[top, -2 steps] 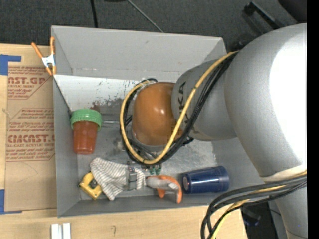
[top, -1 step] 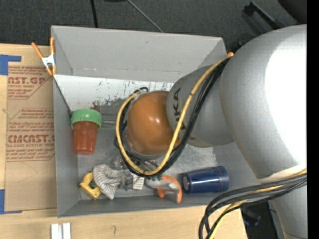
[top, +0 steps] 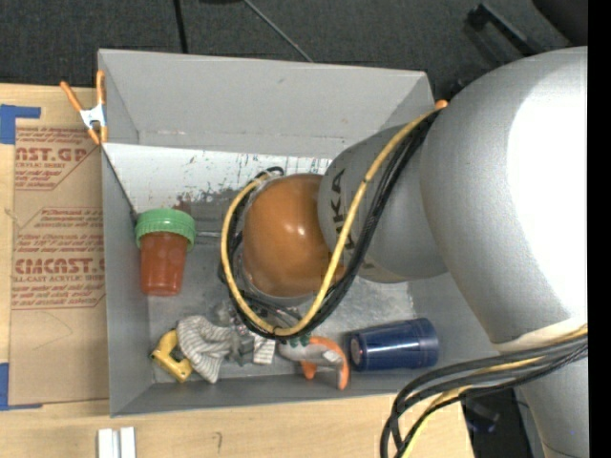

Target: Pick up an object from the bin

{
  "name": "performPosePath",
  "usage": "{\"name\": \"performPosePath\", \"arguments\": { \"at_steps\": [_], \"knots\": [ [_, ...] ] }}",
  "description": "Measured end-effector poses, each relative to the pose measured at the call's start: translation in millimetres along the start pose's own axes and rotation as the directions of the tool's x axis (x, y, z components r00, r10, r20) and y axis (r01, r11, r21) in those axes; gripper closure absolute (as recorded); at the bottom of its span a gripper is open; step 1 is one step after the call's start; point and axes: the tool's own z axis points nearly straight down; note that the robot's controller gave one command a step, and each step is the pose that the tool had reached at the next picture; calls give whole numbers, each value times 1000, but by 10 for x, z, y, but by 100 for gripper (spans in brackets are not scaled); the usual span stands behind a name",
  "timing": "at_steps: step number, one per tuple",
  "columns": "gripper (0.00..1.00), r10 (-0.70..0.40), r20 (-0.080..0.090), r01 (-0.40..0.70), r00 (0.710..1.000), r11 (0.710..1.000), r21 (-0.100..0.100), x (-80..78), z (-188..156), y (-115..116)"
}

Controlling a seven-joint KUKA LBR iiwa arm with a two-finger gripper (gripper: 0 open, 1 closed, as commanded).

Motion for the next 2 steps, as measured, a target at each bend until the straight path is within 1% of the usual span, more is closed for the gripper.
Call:
{"name": "performPosePath", "arguments": {
  "at_steps": [1, 2],
  "knots": [
    [100, 0, 0, 0, 1000, 1000, 0, 0, 0, 0],
    [100, 17, 4, -17, 1000, 1000, 2, 37, -1586, -4]
  ]
}}
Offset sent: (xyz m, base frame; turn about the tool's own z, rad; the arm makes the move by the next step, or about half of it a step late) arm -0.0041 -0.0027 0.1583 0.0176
